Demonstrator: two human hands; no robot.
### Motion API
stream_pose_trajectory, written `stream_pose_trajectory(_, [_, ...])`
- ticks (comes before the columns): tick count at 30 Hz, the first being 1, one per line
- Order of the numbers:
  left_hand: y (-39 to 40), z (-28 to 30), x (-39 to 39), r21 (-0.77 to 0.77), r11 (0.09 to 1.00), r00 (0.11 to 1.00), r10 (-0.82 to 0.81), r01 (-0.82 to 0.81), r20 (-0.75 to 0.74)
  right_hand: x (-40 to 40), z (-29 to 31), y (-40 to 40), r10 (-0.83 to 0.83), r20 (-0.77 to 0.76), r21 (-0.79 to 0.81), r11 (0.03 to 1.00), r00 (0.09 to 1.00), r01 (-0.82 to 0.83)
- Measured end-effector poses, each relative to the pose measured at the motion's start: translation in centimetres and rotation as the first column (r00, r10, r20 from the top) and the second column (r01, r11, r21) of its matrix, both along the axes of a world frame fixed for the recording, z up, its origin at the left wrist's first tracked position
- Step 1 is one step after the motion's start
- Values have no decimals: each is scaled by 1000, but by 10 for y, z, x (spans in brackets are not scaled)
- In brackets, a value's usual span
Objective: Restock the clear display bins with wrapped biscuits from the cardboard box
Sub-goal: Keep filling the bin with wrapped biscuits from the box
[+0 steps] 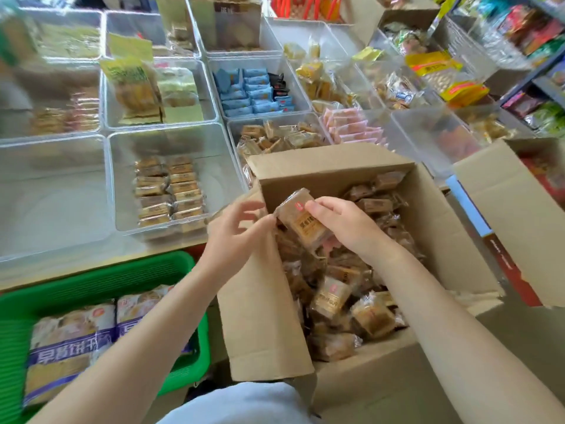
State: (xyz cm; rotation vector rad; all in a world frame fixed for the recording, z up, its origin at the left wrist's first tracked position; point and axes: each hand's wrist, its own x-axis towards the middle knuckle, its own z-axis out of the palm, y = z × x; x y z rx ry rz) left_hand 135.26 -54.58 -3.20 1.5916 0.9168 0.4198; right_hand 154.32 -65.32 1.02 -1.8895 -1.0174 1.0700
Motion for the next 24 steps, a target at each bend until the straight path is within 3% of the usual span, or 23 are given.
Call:
stream_pose_trajectory(3, [25, 25, -14, -169, 969, 982, -163, 178, 101, -22, 7, 38, 114, 19, 26, 993, 993, -114])
stream_pose_trajectory(9, [92, -5, -64, 12, 999, 997, -30, 30, 67, -65, 8, 120, 405, 218, -23, 912, 888, -410])
stream_pose_trajectory(13, [140, -51, -90, 259, 964, 987, 89, -52, -131, -78, -28, 185, 389, 603, -113, 906, 697, -408])
stream_pose_trajectory(16, [173, -99, -106, 400, 916, 893, 160, 24, -421, -82, -58, 232, 412, 746, -261, 904, 523, -339])
stream_pose_trajectory(19, [185, -141, -123, 429, 870, 777, 90, 243, -623, -88, -91, 268, 535, 750, -462, 844, 388, -272])
stream_pose_trajectory(21, [181, -155, -128, 478, 810, 750, 74, 339, -657, -96, -113, 284, 688, 676, -653, 725, 263, -220])
stream_pose_trajectory(24, [180, -160, -128, 519, 778, 746, 100, 354, -659, -106, -143, 300, 863, 486, -850, 503, 135, -154])
